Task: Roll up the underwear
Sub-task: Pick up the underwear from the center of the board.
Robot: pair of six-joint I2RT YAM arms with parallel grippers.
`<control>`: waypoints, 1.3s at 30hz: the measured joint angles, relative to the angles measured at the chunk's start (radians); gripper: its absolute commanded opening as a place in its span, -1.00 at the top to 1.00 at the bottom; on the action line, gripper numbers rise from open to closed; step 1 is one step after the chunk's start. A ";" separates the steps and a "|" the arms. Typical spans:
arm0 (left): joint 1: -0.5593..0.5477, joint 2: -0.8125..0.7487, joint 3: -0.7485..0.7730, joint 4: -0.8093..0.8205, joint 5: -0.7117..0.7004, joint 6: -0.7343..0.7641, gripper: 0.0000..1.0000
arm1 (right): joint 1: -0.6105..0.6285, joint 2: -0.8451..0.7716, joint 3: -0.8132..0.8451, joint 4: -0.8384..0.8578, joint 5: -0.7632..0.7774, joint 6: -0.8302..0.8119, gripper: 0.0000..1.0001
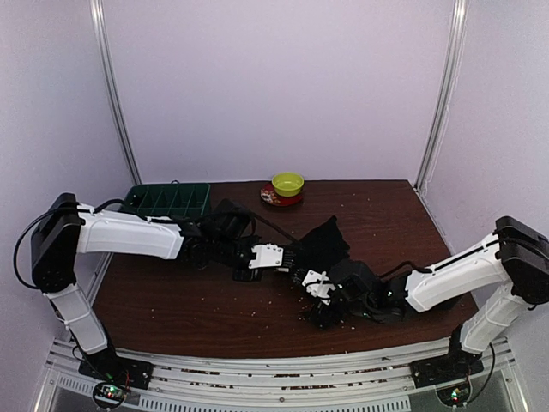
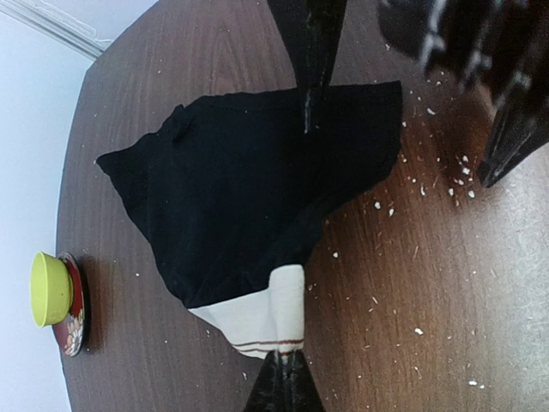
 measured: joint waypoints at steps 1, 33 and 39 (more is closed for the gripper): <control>0.003 0.000 0.003 -0.005 0.008 -0.002 1.00 | 0.007 0.015 0.002 0.009 0.017 -0.006 -1.00; 0.092 -0.002 0.053 -0.087 0.151 -0.078 1.00 | 0.016 0.154 0.235 -0.259 0.403 0.142 1.00; 0.092 -0.062 0.086 -0.092 0.143 -0.139 1.00 | 0.016 0.036 0.410 -0.447 0.312 0.152 1.00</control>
